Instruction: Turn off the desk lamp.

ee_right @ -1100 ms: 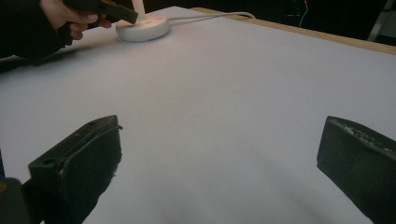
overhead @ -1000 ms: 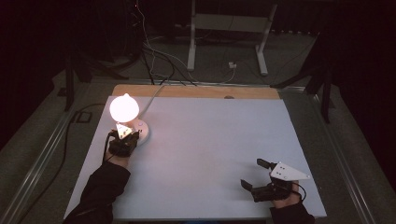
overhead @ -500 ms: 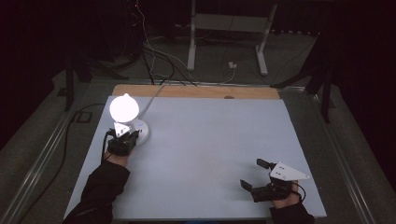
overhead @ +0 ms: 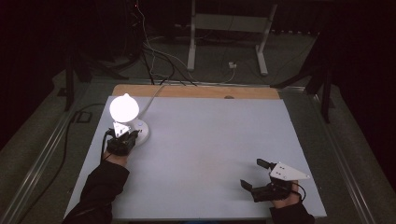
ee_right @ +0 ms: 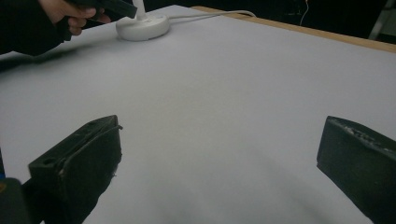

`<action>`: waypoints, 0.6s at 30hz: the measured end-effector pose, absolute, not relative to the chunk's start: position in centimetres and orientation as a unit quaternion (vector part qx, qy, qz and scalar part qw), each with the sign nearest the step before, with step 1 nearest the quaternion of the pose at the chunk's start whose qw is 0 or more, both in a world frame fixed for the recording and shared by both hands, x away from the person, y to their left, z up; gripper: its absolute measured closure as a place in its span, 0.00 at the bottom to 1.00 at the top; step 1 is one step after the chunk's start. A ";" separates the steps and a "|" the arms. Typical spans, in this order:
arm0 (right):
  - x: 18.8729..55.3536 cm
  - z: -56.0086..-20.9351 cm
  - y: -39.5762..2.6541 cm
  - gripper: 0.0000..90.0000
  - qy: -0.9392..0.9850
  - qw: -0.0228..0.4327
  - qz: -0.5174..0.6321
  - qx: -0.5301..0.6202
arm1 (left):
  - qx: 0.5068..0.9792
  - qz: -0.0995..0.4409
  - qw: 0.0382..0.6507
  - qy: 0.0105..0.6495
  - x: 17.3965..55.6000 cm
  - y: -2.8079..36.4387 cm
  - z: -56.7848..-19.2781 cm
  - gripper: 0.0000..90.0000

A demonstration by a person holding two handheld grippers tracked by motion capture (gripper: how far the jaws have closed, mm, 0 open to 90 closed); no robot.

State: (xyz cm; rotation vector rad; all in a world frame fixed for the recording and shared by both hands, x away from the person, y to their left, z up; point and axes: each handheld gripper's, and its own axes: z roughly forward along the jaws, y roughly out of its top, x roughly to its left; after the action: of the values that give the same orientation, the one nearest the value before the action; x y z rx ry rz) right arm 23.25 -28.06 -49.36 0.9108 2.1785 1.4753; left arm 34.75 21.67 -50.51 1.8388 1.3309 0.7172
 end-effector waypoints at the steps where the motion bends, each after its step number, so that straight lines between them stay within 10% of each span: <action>1: 23.3 -49.4 -28.1 0.00 0.770 0.178 0.521 0.322 | 0.719 0.279 0.370 0.518 34.8 21.6 -50.6 1.00; 18: 23.3 -49.4 -28.1 0.00 0.769 0.179 0.521 0.324 | 0.742 0.281 0.351 0.496 34.7 20.7 -51.2 1.00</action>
State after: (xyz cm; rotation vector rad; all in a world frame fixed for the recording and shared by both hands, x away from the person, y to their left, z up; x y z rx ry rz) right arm 23.27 -28.08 -49.35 0.9167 2.1745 1.4730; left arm 34.70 20.74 -51.20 1.9218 1.2851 0.7268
